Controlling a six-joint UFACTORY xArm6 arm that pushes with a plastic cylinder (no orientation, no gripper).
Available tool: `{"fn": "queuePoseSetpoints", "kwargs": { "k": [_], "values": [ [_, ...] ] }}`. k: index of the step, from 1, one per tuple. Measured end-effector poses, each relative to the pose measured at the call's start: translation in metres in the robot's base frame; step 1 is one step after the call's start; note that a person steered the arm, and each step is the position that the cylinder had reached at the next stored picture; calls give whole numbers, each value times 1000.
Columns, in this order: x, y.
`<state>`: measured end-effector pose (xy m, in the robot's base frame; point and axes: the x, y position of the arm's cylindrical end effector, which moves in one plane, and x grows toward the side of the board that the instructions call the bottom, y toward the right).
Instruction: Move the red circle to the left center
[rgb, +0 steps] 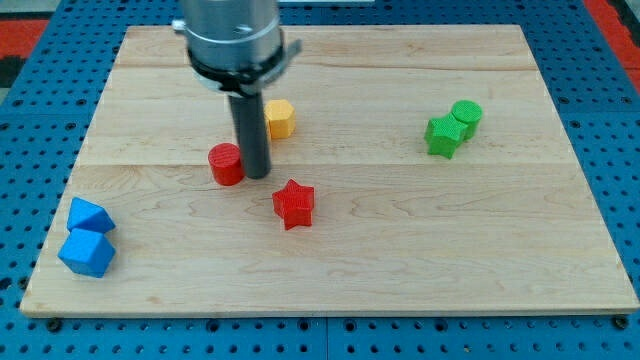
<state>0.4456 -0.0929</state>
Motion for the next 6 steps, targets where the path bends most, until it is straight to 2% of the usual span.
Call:
{"fn": "queuePoseSetpoints", "kwargs": {
  "k": [1, 6],
  "values": [
    [-7, -57],
    [4, -55]
  ]
}}
